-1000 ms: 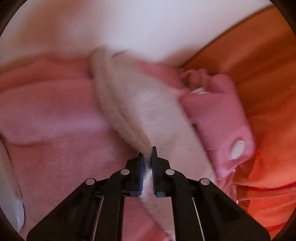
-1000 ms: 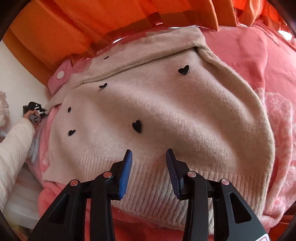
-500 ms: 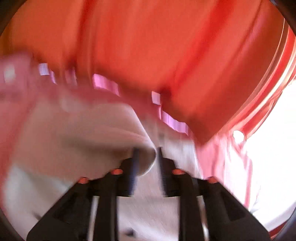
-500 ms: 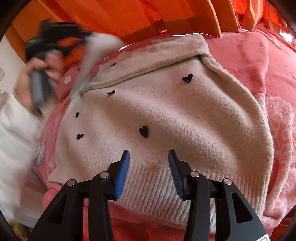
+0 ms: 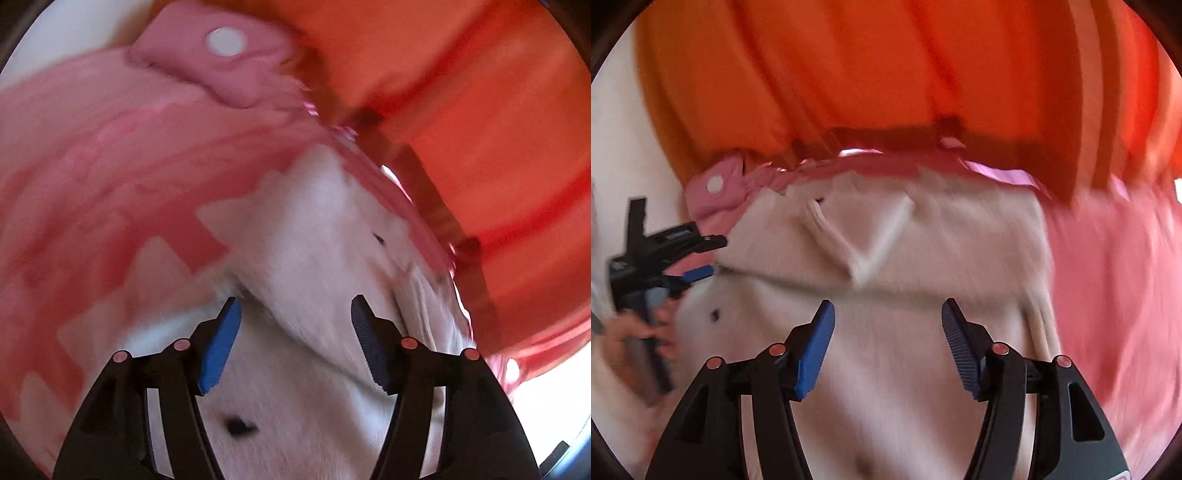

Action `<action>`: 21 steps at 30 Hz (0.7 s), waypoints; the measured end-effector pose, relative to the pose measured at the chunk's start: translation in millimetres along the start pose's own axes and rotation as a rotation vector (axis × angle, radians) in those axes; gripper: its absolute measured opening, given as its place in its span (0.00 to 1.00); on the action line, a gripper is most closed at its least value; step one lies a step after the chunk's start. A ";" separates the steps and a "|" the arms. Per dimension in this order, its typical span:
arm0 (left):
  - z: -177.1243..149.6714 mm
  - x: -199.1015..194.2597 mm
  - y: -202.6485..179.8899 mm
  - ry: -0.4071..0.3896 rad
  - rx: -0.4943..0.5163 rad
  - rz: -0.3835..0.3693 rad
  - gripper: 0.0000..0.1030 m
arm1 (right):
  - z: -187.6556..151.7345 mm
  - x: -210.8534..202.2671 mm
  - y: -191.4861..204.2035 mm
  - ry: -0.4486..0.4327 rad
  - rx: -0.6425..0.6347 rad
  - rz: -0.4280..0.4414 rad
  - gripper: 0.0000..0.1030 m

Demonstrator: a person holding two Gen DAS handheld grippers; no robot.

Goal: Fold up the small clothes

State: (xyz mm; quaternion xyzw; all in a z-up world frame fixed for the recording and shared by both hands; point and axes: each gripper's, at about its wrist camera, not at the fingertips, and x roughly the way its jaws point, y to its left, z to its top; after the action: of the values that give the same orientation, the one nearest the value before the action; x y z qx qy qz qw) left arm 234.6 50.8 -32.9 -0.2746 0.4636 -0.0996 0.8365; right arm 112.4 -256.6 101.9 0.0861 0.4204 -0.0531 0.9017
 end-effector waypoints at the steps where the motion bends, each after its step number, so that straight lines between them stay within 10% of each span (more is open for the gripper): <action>1: 2.0 4.9 0.7 0.005 -0.013 -0.003 0.58 | 11.8 17.1 11.9 0.021 -0.037 -0.001 0.58; 6: -0.1 24.4 7.3 0.033 -0.052 0.040 0.49 | 42.1 110.6 62.0 0.176 -0.152 -0.010 0.52; 8: -3.2 24.2 9.9 0.021 -0.054 0.056 0.37 | 48.4 126.0 55.6 0.204 -0.101 -0.017 0.08; 14: -0.1 18.3 23.6 0.018 -0.054 0.025 0.23 | 50.6 25.5 -64.6 -0.094 0.402 0.139 0.07; 19: -16.2 10.7 11.8 0.036 -0.074 -0.020 0.35 | -23.0 67.0 -138.7 0.155 0.596 0.091 0.13; 21: -21.5 6.6 4.9 0.043 -0.093 -0.053 0.49 | -34.2 54.6 -145.6 0.086 0.650 0.151 0.19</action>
State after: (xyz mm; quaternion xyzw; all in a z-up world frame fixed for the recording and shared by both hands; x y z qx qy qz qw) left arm 219.9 44.2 -49.4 -0.3233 0.4781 -0.1060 0.8098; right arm 97.3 -393.6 22.3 0.4023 0.4115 -0.1137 0.8099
